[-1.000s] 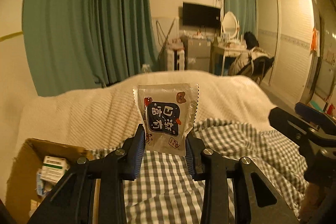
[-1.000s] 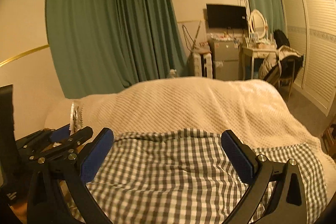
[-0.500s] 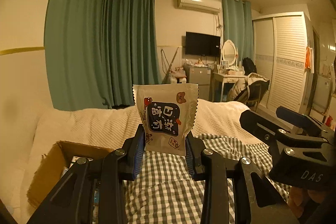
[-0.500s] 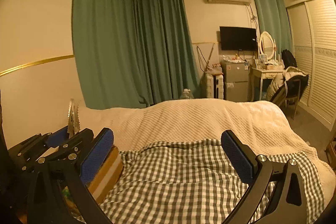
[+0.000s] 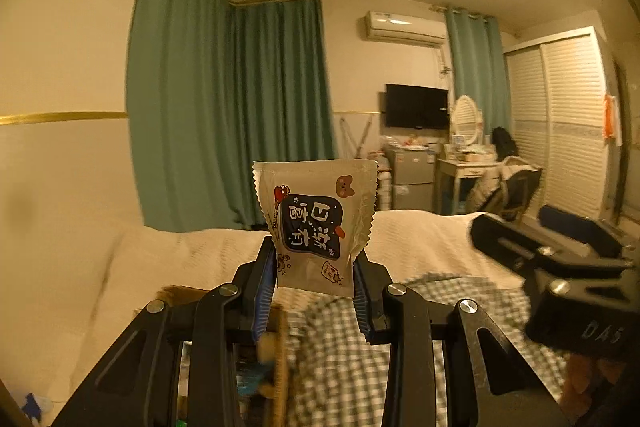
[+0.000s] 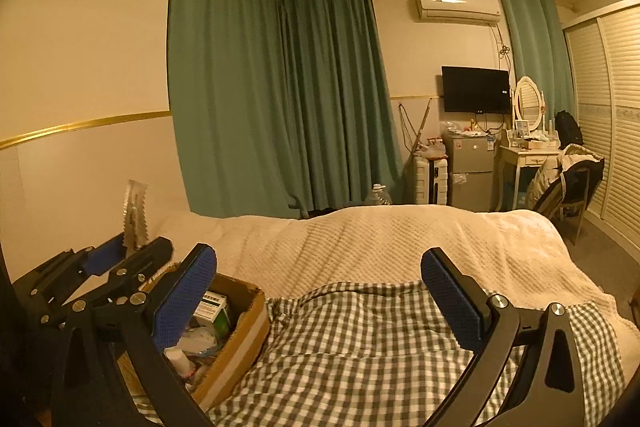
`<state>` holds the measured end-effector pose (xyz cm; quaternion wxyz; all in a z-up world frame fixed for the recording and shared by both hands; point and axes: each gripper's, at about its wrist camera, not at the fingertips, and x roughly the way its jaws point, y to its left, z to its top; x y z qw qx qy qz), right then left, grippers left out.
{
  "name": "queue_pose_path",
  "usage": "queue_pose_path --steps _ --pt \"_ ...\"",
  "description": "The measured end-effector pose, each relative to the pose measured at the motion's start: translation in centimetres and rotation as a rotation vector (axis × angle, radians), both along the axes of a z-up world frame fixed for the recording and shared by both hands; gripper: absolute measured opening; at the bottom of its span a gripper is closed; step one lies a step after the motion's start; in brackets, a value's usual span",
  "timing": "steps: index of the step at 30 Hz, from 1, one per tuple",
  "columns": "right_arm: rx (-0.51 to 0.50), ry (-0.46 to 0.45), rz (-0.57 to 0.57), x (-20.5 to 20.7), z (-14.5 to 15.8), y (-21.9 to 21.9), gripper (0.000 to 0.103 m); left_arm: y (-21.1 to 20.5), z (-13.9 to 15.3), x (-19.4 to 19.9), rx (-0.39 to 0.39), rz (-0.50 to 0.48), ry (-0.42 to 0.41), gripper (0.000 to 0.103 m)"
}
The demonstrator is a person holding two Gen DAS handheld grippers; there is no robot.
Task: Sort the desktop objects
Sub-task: 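Carry the sachet with the left gripper over the box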
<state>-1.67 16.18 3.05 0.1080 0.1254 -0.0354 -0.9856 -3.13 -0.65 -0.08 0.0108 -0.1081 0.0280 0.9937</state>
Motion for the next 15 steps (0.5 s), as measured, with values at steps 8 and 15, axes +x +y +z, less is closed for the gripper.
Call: queue_pose_path --steps 8,15 --pt "-0.005 -0.007 0.028 -0.8 -0.6 -2.9 0.103 -5.0 -1.3 -1.2 0.003 0.112 0.003 0.035" --pt "0.022 -0.020 0.087 -2.1 -1.8 -7.1 0.103 -9.4 -2.2 -2.0 0.018 0.177 -0.014 0.035"
